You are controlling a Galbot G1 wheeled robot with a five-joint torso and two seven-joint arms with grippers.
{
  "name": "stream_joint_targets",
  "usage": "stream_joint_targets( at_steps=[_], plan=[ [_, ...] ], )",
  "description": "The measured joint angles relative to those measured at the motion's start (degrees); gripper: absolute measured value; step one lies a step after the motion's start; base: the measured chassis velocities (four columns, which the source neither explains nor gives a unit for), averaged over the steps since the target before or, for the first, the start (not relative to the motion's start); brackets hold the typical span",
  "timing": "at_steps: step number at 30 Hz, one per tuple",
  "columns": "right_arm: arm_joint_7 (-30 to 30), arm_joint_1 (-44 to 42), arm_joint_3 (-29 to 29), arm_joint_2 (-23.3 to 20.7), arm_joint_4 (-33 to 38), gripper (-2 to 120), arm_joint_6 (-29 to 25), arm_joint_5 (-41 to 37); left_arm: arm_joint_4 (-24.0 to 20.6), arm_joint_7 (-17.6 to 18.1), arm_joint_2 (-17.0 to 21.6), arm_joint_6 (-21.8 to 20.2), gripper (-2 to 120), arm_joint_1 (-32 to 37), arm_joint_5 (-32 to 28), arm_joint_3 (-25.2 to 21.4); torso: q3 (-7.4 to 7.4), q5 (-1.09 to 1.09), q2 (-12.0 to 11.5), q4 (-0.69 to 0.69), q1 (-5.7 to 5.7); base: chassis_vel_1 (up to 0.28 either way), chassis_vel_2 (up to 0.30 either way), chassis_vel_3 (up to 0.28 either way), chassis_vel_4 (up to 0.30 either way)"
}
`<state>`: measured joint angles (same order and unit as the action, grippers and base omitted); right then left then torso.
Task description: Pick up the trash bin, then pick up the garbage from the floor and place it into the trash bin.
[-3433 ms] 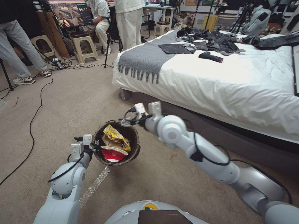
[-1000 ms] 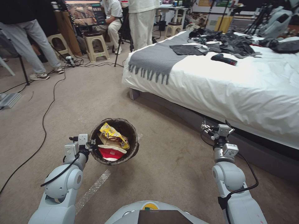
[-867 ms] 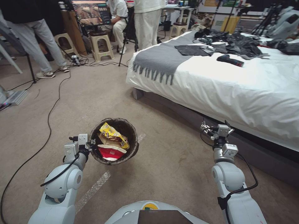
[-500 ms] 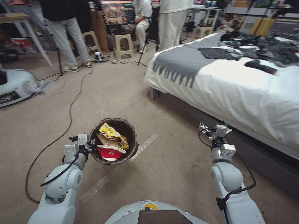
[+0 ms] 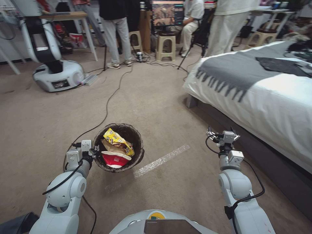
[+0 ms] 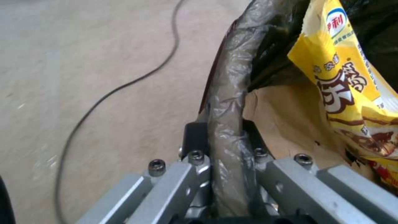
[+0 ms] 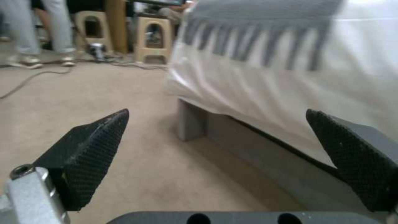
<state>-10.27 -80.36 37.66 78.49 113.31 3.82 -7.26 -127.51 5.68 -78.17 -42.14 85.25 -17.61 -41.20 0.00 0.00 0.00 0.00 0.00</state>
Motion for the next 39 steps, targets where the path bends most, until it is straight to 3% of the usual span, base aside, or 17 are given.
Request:
stream_joint_targets(
  at_steps=[26,33,39],
  plan=[
    [-0.1,0.3,-0.7,0.1,-1.5,100,-0.4,0.4,0.9,-0.7,-0.4,0.0,3,-0.3,0.1,0.3,0.00,0.00,0.0,-0.01,0.00,0.126,0.124,0.128,0.123],
    [-0.1,0.4,-1.0,0.2,-1.8,100,-0.5,0.3,1.6,-2.7,-0.3,0.0,3,-0.3,-0.1,0.6,0.00,0.01,0.0,0.04,0.00,0.108,0.095,0.107,0.120],
    [-0.1,0.3,-1.9,0.4,-2.1,100,-0.6,0.7,1.9,-3.5,2.0,0.0,3,-1.6,-5.4,3.6,0.00,0.01,0.0,-0.03,0.00,0.018,0.028,0.024,0.023]
  ],
)
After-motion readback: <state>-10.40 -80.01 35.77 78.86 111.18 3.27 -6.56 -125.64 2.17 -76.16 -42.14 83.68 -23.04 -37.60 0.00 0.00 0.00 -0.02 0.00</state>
